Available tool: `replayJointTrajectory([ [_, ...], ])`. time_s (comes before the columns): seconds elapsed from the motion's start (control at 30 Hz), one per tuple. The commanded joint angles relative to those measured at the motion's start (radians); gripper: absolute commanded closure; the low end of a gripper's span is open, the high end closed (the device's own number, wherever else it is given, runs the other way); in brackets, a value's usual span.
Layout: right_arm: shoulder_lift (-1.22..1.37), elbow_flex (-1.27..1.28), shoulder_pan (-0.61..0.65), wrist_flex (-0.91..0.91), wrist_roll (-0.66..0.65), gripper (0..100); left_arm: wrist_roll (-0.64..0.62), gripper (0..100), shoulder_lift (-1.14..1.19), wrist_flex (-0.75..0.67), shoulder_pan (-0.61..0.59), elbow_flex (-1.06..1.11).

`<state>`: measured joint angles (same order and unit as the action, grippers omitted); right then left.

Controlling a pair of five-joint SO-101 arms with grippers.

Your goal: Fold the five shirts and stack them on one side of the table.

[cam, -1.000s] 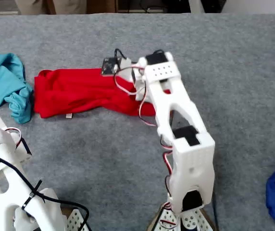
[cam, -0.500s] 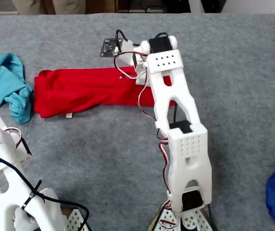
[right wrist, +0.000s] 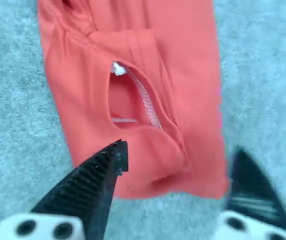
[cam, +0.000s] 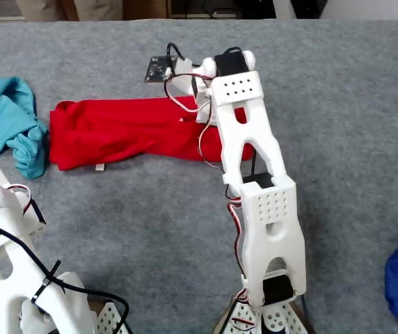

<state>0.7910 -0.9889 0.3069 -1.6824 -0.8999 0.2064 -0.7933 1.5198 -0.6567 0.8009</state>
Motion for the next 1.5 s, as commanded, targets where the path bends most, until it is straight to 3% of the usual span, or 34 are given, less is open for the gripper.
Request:
replayJointTrajectory([
  [0.0,-0.067,-0.157,-0.012,-0.084,0.035,51.8,0.005,98,-0.021,-0.003,-0.002,-0.035],
  [0.17,-0.134,-0.189,-0.03,-0.106,0.11,51.8,0.005,98,-0.012,-0.003,-0.002,-0.094],
  [0.33,-0.328,0.03,-0.03,-0.106,0.184,51.8,0.005,98,0.039,-0.037,-0.002,-0.216],
  [0.4,-0.426,0.166,-0.033,-0.106,0.198,51.8,0.002,93,0.116,-0.031,0.014,-0.305],
  [0.57,-0.676,0.499,-0.085,-0.1,0.193,51.8,-0.048,80,0.432,0.002,0.115,-0.574],
  [0.83,-0.852,0.711,-0.254,-0.1,0.112,51.8,-0.095,80,1.035,0.163,0.221,-1.221],
  [1.07,-0.86,0.739,-0.266,-0.101,0.115,51.9,-0.095,80,1.492,0.23,0.269,-1.717],
  [1.47,-0.862,0.739,-0.266,-0.101,0.115,51.9,-0.094,80,1.883,0.23,0.267,-2.03],
])
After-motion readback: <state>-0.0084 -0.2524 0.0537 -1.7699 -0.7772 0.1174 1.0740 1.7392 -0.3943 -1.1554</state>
